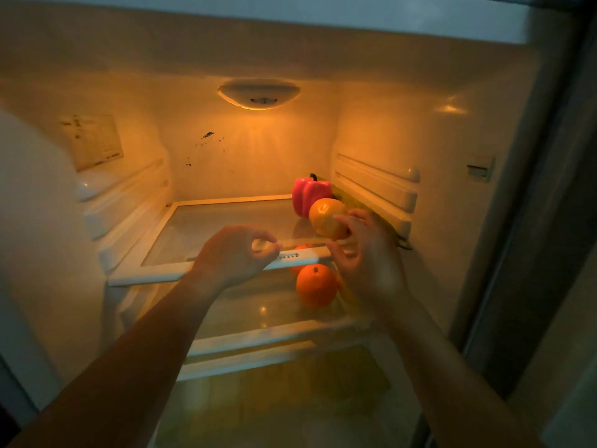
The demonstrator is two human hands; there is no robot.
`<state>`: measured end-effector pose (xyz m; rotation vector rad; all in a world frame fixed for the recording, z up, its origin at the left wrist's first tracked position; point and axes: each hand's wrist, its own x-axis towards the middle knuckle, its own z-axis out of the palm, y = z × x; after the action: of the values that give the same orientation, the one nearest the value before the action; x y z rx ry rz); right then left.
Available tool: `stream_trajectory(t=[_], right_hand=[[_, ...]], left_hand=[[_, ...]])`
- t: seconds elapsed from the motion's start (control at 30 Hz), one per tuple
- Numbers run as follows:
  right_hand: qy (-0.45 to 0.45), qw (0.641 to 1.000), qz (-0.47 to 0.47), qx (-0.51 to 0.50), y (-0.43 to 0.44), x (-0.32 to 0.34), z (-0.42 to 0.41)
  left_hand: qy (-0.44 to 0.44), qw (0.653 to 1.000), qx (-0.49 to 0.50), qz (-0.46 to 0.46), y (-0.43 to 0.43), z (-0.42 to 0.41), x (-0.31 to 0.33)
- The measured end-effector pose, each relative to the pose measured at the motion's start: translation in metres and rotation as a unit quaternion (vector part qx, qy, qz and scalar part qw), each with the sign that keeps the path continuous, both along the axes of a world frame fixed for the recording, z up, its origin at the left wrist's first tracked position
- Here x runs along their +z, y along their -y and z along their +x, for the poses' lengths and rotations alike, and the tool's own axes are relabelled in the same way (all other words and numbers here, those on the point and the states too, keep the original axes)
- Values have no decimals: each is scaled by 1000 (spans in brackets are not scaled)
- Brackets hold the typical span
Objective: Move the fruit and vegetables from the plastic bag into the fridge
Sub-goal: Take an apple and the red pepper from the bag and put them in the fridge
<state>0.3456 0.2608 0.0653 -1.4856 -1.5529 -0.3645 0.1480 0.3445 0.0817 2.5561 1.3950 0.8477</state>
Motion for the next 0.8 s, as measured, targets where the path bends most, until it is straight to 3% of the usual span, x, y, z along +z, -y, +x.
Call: stream_trajectory(t=[0.27,0.43,0.8], right_hand=[[14,999,34,28,32,-23,-17],[-7,996,-26,79,54,-53,-26],[-71,963,-202,163,164,-135,-40]], left_hand=[[-6,999,-8,37,37,-9,-13],[-37,993,18,111,81,-23,-44],[-27,998,56,-26,216,-51,-141]])
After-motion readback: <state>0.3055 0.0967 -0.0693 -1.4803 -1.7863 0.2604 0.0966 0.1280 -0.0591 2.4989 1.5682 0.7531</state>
